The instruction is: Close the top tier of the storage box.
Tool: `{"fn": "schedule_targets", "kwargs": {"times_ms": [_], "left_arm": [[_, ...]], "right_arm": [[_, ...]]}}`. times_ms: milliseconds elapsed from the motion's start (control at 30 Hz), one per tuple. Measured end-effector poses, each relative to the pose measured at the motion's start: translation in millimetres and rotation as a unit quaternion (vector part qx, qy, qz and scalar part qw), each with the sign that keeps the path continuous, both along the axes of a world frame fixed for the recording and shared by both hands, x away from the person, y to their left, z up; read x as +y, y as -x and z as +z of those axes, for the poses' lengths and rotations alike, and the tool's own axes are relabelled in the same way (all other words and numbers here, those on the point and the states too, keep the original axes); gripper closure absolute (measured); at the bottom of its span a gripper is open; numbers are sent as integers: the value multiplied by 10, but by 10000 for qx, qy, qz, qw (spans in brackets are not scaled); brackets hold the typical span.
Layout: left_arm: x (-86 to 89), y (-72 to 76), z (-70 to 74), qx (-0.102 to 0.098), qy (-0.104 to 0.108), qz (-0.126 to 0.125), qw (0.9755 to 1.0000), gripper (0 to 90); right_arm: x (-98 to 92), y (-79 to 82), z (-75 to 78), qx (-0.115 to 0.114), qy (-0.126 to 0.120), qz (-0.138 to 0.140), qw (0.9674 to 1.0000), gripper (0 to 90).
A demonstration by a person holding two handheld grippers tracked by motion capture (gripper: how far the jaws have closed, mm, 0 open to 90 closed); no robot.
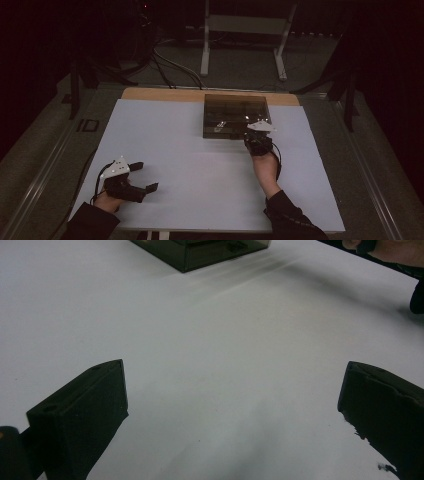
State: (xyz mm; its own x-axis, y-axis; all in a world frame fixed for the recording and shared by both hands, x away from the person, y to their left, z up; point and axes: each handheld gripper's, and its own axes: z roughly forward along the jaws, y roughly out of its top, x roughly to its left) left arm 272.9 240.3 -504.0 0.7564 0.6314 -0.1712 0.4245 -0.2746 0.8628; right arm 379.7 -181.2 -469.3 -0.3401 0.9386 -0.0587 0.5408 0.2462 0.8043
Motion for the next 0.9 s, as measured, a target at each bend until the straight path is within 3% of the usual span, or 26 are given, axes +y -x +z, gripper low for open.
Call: {"fn": "schedule_targets", "kwargs": {"times_ms": [900], "left_arm": [[3,1,3,3,21,4,10000,10]], "right_arm": [[-47,-188,-26,72,-46,-157,9998,899]]}}
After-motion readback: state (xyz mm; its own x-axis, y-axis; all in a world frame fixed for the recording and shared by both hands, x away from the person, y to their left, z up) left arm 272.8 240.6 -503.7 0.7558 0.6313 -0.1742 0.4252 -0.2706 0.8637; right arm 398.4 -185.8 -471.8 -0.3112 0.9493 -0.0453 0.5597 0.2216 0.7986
